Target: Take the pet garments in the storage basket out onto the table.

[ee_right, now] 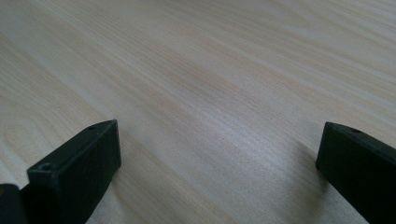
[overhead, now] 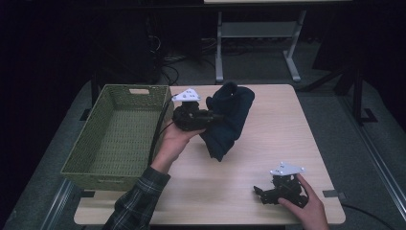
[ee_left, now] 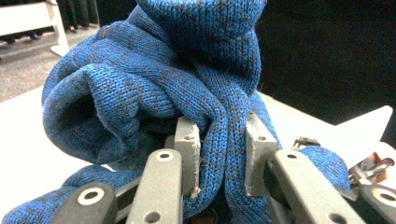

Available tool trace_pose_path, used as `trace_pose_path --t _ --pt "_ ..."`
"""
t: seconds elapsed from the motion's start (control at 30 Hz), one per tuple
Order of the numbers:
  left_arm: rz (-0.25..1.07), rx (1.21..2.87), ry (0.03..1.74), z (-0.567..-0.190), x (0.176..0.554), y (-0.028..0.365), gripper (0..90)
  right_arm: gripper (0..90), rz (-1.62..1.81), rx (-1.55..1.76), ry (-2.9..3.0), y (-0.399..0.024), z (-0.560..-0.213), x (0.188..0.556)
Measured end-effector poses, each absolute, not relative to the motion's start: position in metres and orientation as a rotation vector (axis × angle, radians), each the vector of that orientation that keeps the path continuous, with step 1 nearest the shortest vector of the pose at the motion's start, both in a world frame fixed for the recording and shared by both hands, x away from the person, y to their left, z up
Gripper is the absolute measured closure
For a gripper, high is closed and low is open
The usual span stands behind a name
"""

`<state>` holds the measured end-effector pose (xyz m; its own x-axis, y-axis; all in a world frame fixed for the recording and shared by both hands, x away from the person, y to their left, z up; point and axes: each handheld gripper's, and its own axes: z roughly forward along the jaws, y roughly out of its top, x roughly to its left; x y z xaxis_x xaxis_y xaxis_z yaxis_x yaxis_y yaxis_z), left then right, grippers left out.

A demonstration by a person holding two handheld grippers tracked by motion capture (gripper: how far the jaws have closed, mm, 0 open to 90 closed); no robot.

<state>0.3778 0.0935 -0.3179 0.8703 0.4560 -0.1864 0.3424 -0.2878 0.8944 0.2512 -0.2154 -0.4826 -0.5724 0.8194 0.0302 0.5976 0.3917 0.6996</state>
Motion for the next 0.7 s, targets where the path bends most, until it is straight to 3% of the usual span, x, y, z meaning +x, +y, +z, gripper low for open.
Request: trace_pose_path --t 0.7 --pt "0.060 2.033 0.604 -0.382 0.391 0.043 71.8 0.0 0.975 1.235 2.334 -0.215 -0.483 0.251"
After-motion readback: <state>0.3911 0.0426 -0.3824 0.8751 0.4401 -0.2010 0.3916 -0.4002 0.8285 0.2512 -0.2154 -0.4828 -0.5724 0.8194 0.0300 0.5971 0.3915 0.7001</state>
